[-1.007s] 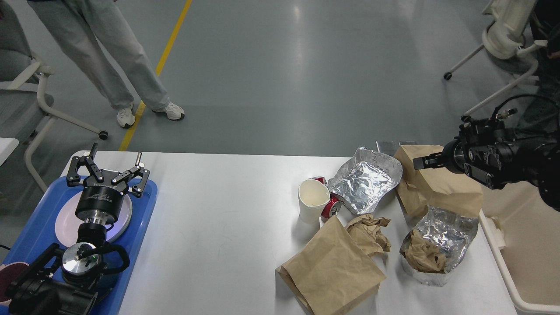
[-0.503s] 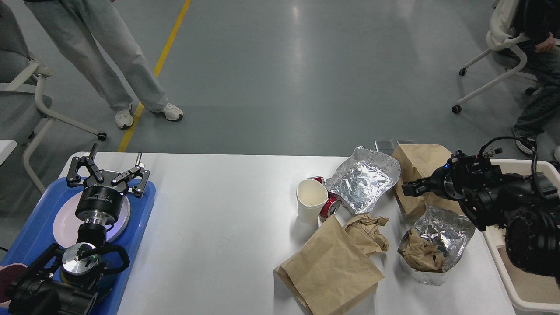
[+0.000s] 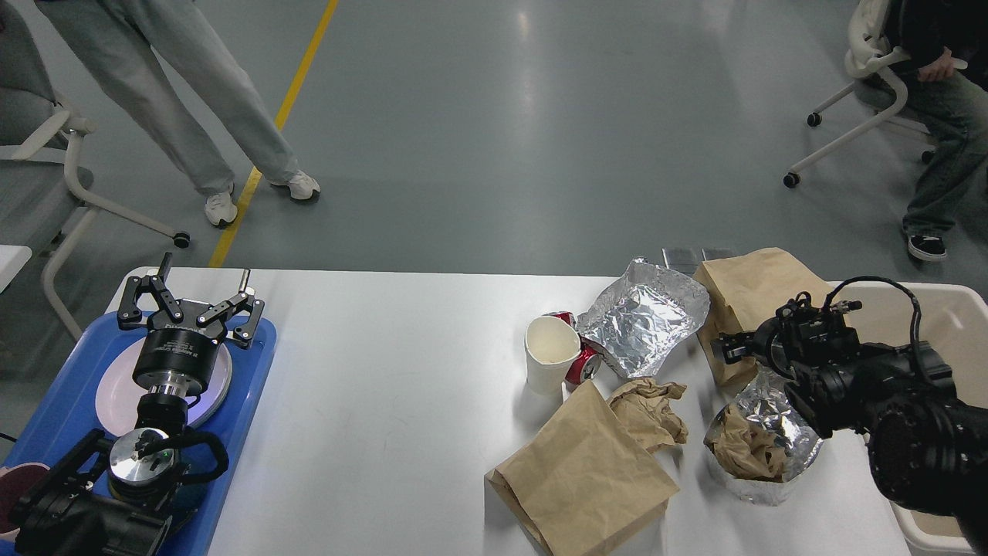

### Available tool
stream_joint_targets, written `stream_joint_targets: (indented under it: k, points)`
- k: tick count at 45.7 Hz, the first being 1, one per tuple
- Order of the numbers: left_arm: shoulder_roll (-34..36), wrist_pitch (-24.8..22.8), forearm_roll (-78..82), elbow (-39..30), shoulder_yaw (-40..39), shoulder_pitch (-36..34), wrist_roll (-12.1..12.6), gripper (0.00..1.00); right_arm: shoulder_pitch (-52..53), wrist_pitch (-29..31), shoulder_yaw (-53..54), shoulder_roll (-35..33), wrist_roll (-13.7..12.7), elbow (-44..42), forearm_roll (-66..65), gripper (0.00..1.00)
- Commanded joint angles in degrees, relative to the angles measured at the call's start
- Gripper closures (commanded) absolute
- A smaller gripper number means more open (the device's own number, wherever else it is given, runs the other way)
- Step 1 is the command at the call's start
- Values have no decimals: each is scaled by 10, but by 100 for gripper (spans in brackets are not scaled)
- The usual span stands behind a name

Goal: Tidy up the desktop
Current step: 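Grasp the brown paper bag and carry it into the white bin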

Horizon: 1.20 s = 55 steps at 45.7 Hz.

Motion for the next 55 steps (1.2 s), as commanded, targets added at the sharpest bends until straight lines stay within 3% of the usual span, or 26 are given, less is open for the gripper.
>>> stream_joint_targets:
  k: [1,6,13,18,46,55]
  points:
    - [0,0,0,0,0,1,0,4,-2,0,0,3,-1,1,0,22]
    - [0,0,1,0,0,0,0,4,-2,1,0,3,-6,3,0,43]
    - [0,0,0,0,0,0,0,4,-3,5,0,3,-14,18,-1,99]
    - [0,0,1,0,0,1,0,4,0,6,0,1,-28,26,-1,100]
    - [0,0,0,0,0,0,0,4,54,10,6,-8,-36,78,4,100]
    - [0,0,0,0,-1,1,0,4,136,10,33,-81,-45,161,8,100]
